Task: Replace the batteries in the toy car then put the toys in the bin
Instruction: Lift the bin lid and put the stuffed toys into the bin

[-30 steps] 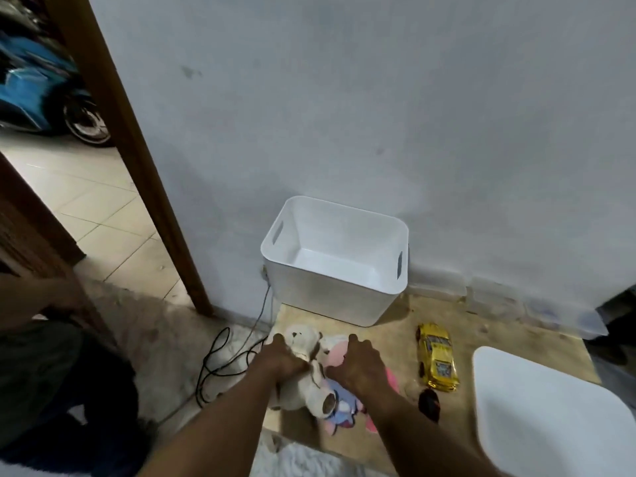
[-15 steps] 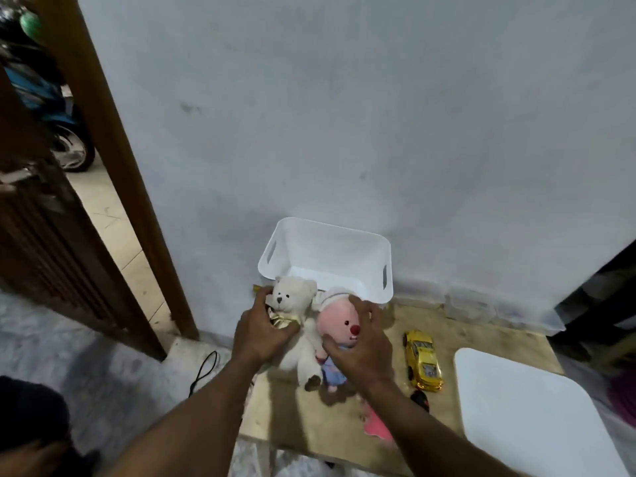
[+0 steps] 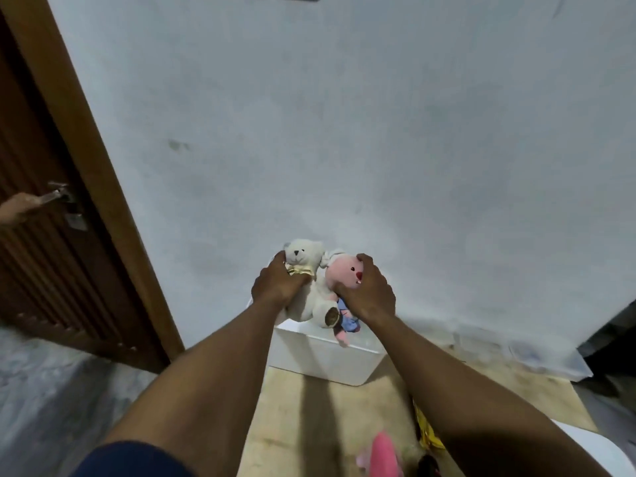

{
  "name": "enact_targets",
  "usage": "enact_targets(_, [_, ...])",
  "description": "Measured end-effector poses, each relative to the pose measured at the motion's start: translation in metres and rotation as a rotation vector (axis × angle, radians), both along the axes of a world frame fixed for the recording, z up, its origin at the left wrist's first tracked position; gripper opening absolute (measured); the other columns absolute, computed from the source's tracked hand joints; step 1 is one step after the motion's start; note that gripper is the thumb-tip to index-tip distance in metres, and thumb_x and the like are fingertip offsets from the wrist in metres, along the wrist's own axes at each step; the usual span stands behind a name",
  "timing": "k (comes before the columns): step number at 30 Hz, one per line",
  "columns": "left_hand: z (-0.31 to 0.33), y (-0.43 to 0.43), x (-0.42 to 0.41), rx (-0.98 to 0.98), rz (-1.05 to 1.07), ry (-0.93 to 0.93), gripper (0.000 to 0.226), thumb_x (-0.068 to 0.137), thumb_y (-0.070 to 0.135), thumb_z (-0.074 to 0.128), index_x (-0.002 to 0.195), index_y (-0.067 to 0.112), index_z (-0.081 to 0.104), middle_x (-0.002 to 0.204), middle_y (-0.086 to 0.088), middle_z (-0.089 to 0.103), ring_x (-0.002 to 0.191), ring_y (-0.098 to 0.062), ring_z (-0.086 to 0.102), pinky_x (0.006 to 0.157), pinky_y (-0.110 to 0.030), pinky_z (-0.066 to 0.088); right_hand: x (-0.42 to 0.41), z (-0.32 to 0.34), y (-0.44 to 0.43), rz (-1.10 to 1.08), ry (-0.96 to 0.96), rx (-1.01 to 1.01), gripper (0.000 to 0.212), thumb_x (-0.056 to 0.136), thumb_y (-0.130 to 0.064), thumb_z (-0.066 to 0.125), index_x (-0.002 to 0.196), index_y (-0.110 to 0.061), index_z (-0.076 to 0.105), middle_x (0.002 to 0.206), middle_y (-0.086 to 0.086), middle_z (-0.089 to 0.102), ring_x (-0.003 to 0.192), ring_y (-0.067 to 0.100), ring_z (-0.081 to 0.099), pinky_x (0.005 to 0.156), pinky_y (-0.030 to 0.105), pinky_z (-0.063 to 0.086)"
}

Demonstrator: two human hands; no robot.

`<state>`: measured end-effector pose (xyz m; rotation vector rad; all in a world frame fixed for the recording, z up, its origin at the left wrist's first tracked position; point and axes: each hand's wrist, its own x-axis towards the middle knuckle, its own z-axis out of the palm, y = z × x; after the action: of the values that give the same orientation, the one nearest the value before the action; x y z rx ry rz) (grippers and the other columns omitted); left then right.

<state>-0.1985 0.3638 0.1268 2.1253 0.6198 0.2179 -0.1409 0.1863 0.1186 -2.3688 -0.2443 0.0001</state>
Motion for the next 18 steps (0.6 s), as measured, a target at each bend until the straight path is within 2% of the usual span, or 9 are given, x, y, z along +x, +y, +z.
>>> enact_targets(3, [-0.024, 0.000, 0.028, 0.002, -0.038, 0.082, 0.059, 0.077, 0.050, 0.064, 0.133, 0.039, 0.048, 0.120, 0.010, 0.063, 0.113, -0.024, 0.061, 0.090, -0.030, 0.045, 0.033, -0.031, 0.005, 0.061, 0.113, -0.080, 0.078, 0.077, -0.040, 0.072, 0.143, -0.030, 0.032, 0.136, 0.006, 0.051, 0.118, 0.033, 0.054, 0.096, 0.039, 0.047])
enact_targets(5, [-0.046, 0.003, 0.047, 0.011, -0.053, 0.153, 0.064, 0.071, 0.056, 0.058, 0.132, 0.039, 0.051, 0.125, 0.004, 0.066, 0.113, -0.025, 0.062, 0.097, -0.036, 0.049, 0.050, -0.053, 0.008, 0.093, 0.177, -0.126, 0.078, 0.079, -0.038, 0.073, 0.144, -0.026, 0.032, 0.134, 0.010, 0.051, 0.119, 0.034, 0.054, 0.096, 0.039, 0.046])
enact_targets(8, [-0.071, 0.006, 0.066, 0.035, -0.047, 0.262, 0.056, 0.078, 0.046, 0.058, 0.132, 0.033, 0.052, 0.127, -0.006, 0.065, 0.114, -0.031, 0.061, 0.100, -0.042, 0.049, 0.068, -0.079, 0.010, 0.122, 0.227, -0.191, 0.072, 0.081, -0.039, 0.071, 0.141, -0.022, 0.035, 0.130, 0.012, 0.054, 0.117, 0.034, 0.055, 0.094, 0.037, 0.046])
enact_targets(11, [-0.083, 0.002, 0.076, 0.079, -0.051, 0.318, 0.049, 0.089, 0.038, 0.062, 0.134, 0.021, 0.053, 0.134, -0.011, 0.061, 0.121, -0.034, 0.056, 0.102, -0.037, 0.046, 0.080, -0.093, 0.009, 0.145, 0.230, -0.259, 0.063, 0.089, -0.039, 0.062, 0.144, -0.022, 0.038, 0.135, 0.013, 0.056, 0.122, 0.034, 0.053, 0.097, 0.036, 0.044])
enact_targets(15, [-0.088, -0.004, 0.082, 0.057, -0.053, 0.397, 0.067, 0.088, 0.034, 0.067, 0.147, 0.015, 0.043, 0.149, -0.011, 0.048, 0.133, -0.030, 0.048, 0.107, -0.033, 0.043, 0.085, -0.090, 0.010, 0.176, 0.208, -0.333, 0.065, 0.089, -0.040, 0.059, 0.148, -0.025, 0.038, 0.142, 0.007, 0.052, 0.131, 0.029, 0.048, 0.100, 0.036, 0.043])
enact_targets(18, [-0.085, -0.010, 0.080, 0.005, -0.053, 0.380, 0.066, 0.086, 0.032, 0.067, 0.147, 0.018, 0.044, 0.145, -0.012, 0.050, 0.128, -0.028, 0.053, 0.104, -0.033, 0.045, 0.081, -0.081, 0.011, 0.176, 0.185, -0.303, 0.057, 0.086, -0.036, 0.060, 0.141, -0.028, 0.046, 0.133, 0.005, 0.059, 0.126, 0.025, 0.053, 0.094, 0.034, 0.045])
